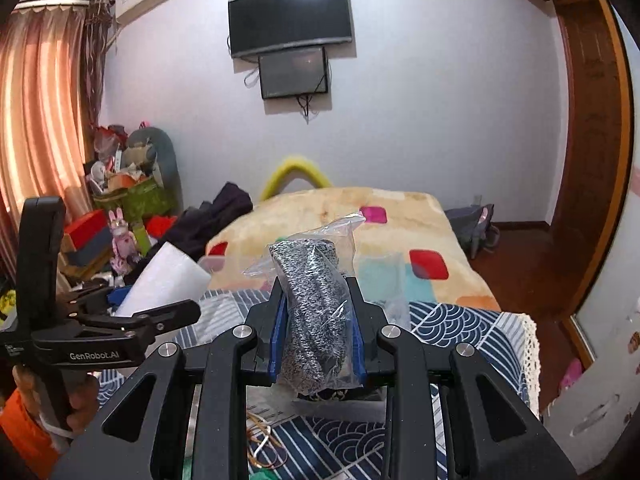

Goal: Organize soft objects
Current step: 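Place the foam block in the box with left tool while right tool places the clear bag in, then grasp the floral scrunchie with left tool while right tool grasps the yellow sponge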

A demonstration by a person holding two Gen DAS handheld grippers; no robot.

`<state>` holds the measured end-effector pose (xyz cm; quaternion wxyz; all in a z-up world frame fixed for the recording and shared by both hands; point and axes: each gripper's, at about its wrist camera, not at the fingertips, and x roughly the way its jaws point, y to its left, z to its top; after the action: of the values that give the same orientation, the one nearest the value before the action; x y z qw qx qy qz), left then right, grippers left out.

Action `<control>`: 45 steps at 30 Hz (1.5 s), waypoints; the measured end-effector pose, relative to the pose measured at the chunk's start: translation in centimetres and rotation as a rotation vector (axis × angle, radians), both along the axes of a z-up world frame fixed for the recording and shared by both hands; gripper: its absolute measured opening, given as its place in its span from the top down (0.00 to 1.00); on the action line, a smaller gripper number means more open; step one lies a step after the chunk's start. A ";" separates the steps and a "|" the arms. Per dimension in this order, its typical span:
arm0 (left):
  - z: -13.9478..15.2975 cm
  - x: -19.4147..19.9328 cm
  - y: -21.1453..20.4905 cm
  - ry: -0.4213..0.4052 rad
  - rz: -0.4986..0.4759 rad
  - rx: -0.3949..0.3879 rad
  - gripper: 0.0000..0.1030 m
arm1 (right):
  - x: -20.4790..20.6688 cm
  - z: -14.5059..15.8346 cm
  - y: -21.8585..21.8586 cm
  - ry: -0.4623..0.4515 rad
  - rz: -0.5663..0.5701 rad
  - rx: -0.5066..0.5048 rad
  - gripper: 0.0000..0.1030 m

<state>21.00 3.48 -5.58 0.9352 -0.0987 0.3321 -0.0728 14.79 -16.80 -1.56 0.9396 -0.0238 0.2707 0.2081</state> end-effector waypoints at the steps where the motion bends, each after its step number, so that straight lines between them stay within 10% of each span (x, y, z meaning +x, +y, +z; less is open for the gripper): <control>1: -0.2 0.3 -0.1 0.008 -0.002 -0.003 0.16 | 0.2 -0.1 0.1 0.007 0.001 -0.008 0.77; 15: -2.5 2.8 -1.7 0.091 -0.021 0.039 0.11 | 2.0 -3.1 1.0 0.121 0.018 -0.103 0.72; 21: -1.5 1.8 -1.6 0.064 -0.014 0.037 0.09 | 1.5 -2.2 0.7 0.107 0.009 -0.104 0.45; 36: 3.1 -5.5 -0.9 -0.077 0.012 0.047 0.01 | -4.6 3.0 -1.7 -0.057 0.013 -0.027 0.27; 45: 0.4 -10.6 -2.4 -0.038 -0.007 0.084 0.01 | -8.3 0.5 -2.4 -0.007 -0.005 -0.048 0.26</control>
<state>10.36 1.05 -5.21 0.9444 -0.0567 0.3176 -0.0640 6.45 -19.20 -1.11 0.9402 -0.0463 0.2725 0.1992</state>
